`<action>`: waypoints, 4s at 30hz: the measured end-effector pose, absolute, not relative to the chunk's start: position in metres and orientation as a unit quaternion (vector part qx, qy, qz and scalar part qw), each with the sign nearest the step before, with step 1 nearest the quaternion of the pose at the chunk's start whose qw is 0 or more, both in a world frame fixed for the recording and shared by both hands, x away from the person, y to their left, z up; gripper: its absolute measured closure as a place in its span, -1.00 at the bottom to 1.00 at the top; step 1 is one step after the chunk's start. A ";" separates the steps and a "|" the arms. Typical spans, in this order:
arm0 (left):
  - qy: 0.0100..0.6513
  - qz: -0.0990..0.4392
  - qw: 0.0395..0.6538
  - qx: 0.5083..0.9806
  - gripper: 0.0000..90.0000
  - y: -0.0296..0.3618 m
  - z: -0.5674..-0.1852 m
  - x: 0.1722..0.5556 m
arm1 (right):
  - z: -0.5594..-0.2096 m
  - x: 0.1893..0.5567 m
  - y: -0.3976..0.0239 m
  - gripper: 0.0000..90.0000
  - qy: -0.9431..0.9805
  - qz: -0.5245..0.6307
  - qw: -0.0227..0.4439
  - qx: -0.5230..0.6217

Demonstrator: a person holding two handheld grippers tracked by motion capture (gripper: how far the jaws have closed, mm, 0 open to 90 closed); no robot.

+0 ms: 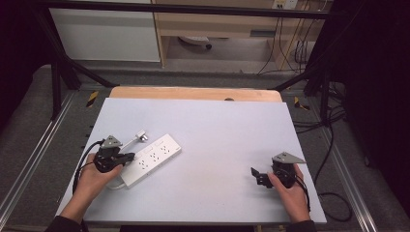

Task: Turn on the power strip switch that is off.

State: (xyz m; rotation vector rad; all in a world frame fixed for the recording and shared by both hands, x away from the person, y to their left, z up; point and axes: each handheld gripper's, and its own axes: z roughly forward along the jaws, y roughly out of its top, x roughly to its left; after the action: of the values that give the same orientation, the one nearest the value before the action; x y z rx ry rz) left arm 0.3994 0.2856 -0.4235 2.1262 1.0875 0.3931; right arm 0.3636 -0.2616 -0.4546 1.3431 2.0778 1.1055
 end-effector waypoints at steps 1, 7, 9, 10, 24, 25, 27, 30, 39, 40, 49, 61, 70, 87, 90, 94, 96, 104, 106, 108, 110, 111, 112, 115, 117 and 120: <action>0.420 0.152 0.353 0.822 1.00 0.286 -0.424 0.399 | -0.455 0.364 -0.262 -0.92 0.749 0.399 0.214 0.484; 0.422 0.149 0.351 0.823 1.00 0.286 -0.423 0.400 | -0.455 0.364 -0.261 -0.92 0.750 0.398 0.214 0.484; 0.422 0.149 0.351 0.823 1.00 0.286 -0.423 0.400 | -0.455 0.364 -0.262 -0.92 0.752 0.396 0.215 0.481; 0.422 0.148 0.351 0.822 1.00 0.286 -0.423 0.400 | -0.455 0.364 -0.262 -0.92 0.752 0.396 0.215 0.481; 0.414 0.158 0.359 0.821 1.00 0.278 -0.423 0.400 | -0.455 0.364 -0.262 -0.92 0.750 0.398 0.213 0.483; 0.414 0.158 0.359 0.821 1.00 0.278 -0.423 0.400 | -0.455 0.364 -0.262 -0.92 0.750 0.398 0.214 0.483; 0.415 0.158 0.357 0.822 1.00 0.279 -0.423 0.401 | -0.455 0.364 -0.261 -0.92 0.750 0.398 0.214 0.482; 0.416 0.153 0.360 0.821 1.00 0.280 -0.423 0.401 | -0.455 0.364 -0.261 -0.92 0.750 0.398 0.214 0.483; 0.415 0.144 0.364 0.822 1.00 0.279 -0.424 0.401 | -0.455 0.364 -0.262 -0.92 0.753 0.395 0.215 0.480; 0.415 0.143 0.364 0.821 1.00 0.279 -0.424 0.402 | -0.455 0.364 -0.262 -0.92 0.753 0.395 0.214 0.481; 0.421 0.131 0.365 0.820 1.00 0.284 -0.425 0.403 | -0.455 0.364 -0.262 -0.92 0.752 0.395 0.213 0.482; 0.416 0.140 0.368 0.820 1.00 0.285 -0.426 0.403 | -0.455 0.364 -0.261 -0.92 0.753 0.395 0.212 0.482; 0.420 0.135 0.366 0.819 1.00 0.284 -0.426 0.403 | -0.456 0.364 -0.261 -0.92 0.753 0.395 0.213 0.481; 0.424 0.126 0.364 0.819 1.00 0.283 -0.424 0.404 | -0.456 0.364 -0.261 -0.92 0.753 0.394 0.211 0.483; 0.425 0.125 0.363 0.820 1.00 0.283 -0.424 0.403 | -0.456 0.365 -0.261 -0.92 0.753 0.395 0.212 0.482; 0.424 0.122 0.364 0.820 1.00 0.283 -0.424 0.403 | -0.456 0.364 -0.261 -0.92 0.753 0.394 0.211 0.483; 0.424 0.122 0.364 0.820 1.00 0.282 -0.424 0.403 | -0.456 0.364 -0.261 -0.92 0.753 0.395 0.211 0.483; 0.421 0.120 0.362 0.823 1.00 0.281 -0.423 0.403 | -0.455 0.364 -0.261 -0.92 0.752 0.395 0.212 0.482; 0.419 0.119 0.362 0.824 1.00 0.280 -0.423 0.402 | -0.455 0.364 -0.261 -0.92 0.752 0.396 0.212 0.482; 0.417 0.120 0.364 0.824 1.00 0.278 -0.422 0.402 | -0.455 0.364 -0.261 -0.92 0.753 0.396 0.212 0.481; 0.413 0.123 0.366 0.825 1.00 0.278 -0.420 0.402 | -0.455 0.364 -0.261 -0.92 0.753 0.396 0.213 0.480; 0.413 0.123 0.366 0.825 1.00 0.278 -0.420 0.402 | -0.455 0.364 -0.261 -0.92 0.753 0.396 0.213 0.480; 0.412 0.122 0.367 0.825 1.00 0.277 -0.420 0.402 | -0.455 0.364 -0.261 -0.92 0.752 0.396 0.212 0.482; 0.412 0.120 0.368 0.825 1.00 0.276 -0.420 0.402 | -0.456 0.364 -0.261 -0.92 0.753 0.396 0.212 0.482; 0.411 0.116 0.369 0.826 1.00 0.275 -0.420 0.402 | -0.456 0.364 -0.261 -0.92 0.753 0.396 0.214 0.480; 0.409 0.114 0.369 0.827 1.00 0.273 -0.420 0.401 | -0.455 0.364 -0.261 -0.92 0.753 0.396 0.214 0.480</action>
State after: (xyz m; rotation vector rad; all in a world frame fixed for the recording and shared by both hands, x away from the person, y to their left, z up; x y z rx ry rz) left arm 0.4010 0.2734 -0.4197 2.1217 1.0486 0.2935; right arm 0.3644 -0.2614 -0.4554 1.3319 2.0897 1.0983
